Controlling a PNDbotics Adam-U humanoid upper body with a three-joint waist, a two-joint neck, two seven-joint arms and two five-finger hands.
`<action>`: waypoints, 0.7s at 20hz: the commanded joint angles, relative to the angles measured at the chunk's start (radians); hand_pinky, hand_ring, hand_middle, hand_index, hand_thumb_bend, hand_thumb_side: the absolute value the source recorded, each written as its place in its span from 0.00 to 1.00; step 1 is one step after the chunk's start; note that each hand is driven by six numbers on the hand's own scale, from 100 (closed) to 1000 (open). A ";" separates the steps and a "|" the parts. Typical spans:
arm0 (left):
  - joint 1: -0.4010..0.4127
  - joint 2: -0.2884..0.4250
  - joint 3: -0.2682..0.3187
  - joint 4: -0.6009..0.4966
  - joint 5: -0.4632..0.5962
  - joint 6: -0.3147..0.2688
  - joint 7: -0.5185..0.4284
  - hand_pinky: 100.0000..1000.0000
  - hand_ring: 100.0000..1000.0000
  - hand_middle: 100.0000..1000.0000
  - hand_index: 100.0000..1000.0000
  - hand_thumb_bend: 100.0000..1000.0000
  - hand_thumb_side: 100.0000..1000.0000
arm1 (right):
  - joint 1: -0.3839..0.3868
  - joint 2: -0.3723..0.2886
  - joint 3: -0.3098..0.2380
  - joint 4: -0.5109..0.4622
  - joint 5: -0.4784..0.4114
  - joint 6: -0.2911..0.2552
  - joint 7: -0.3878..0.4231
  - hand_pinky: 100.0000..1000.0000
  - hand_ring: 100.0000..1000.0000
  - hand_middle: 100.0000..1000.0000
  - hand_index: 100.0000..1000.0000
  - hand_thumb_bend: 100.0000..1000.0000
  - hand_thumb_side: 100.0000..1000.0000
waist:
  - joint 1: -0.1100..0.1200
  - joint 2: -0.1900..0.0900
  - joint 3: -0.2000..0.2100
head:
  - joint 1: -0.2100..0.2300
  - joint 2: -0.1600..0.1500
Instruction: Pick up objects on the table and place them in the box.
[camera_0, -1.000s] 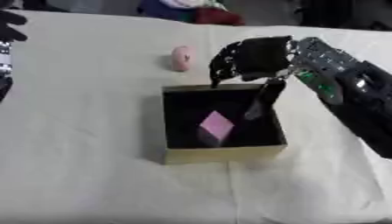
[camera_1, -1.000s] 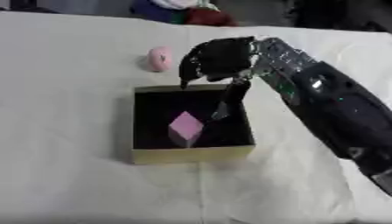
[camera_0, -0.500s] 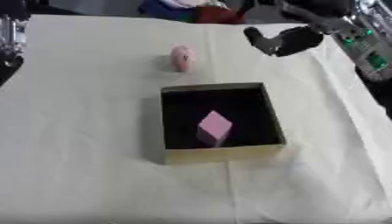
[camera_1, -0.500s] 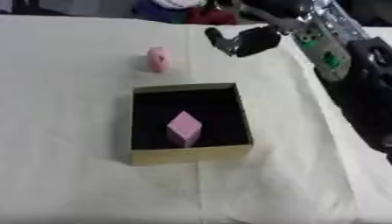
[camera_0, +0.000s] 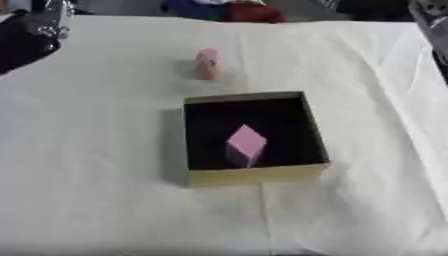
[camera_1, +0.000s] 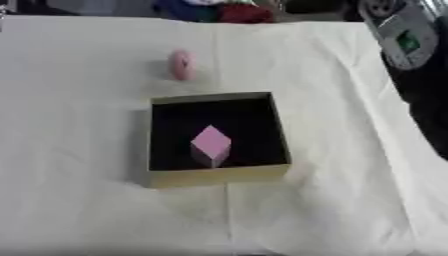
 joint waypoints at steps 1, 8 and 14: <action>-0.077 0.050 -0.049 0.073 -0.039 -0.010 -0.095 0.54 0.67 0.70 0.81 0.00 0.61 | -0.029 -0.019 -0.039 -0.002 -0.007 0.044 -0.028 0.83 0.79 0.63 0.74 0.00 0.85 | 0.007 -0.013 -0.004 | 0.006 -0.011; -0.284 0.013 -0.163 0.325 -0.145 -0.064 -0.291 0.56 0.70 0.71 0.83 0.00 0.64 | -0.044 -0.008 -0.062 -0.015 0.003 0.092 -0.064 0.83 0.78 0.63 0.74 0.00 0.87 | 0.016 0.000 -0.014 | 0.007 -0.024; -0.411 -0.076 -0.208 0.560 -0.255 -0.111 -0.383 0.56 0.72 0.73 0.85 0.00 0.74 | -0.056 0.006 -0.067 -0.026 -0.005 0.110 -0.076 0.83 0.78 0.63 0.74 0.00 0.87 | 0.017 0.005 -0.025 | 0.013 -0.037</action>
